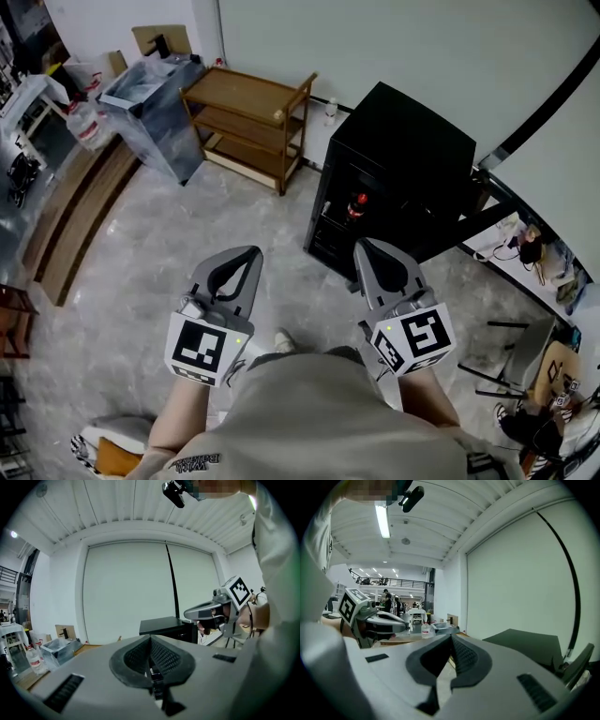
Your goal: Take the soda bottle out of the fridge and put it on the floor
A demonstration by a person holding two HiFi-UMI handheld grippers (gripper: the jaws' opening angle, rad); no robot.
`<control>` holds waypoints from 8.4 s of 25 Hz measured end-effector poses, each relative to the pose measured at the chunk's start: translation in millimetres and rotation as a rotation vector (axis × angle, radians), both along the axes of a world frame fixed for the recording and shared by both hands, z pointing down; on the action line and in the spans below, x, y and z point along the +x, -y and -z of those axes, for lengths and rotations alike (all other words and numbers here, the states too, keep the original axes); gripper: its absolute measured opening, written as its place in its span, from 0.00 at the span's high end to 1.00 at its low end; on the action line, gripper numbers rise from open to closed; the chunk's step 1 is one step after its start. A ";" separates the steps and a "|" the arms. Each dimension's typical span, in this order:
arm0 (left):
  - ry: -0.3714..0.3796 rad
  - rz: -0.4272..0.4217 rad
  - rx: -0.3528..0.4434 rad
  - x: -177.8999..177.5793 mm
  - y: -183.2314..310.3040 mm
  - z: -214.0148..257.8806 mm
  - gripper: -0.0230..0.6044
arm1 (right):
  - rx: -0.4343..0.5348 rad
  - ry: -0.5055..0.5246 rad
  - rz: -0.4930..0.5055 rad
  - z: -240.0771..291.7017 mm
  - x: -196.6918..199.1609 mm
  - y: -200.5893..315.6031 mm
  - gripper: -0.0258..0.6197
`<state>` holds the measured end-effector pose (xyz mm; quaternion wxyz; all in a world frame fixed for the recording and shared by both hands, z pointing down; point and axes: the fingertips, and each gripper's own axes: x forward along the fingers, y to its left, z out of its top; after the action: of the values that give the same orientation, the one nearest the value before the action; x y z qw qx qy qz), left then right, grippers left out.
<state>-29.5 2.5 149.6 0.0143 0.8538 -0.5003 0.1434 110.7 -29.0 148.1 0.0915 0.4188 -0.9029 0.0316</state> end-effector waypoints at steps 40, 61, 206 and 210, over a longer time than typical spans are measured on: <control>-0.009 0.083 -0.158 82.9 179.7 -86.1 0.95 | -0.275 -0.226 -0.128 -237.2 83.9 221.9 0.79; -0.003 0.117 -0.309 89.0 208.2 -155.7 0.95 | -0.494 -0.308 -0.213 -382.5 100.5 290.5 0.74; -0.240 0.415 -1.108 -114.7 -45.9 -994.4 0.95 | -0.768 -0.827 0.454 -1081.6 -167.5 7.2 0.78; -0.245 0.404 -1.122 -107.2 -48.0 -992.7 0.95 | -0.755 -0.816 0.470 -1083.5 -167.5 11.1 0.78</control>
<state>-136.8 50.4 1142.3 0.5464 0.6145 -0.4952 0.2804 -56.8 -40.1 1231.6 0.5774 0.1251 -0.7896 0.1656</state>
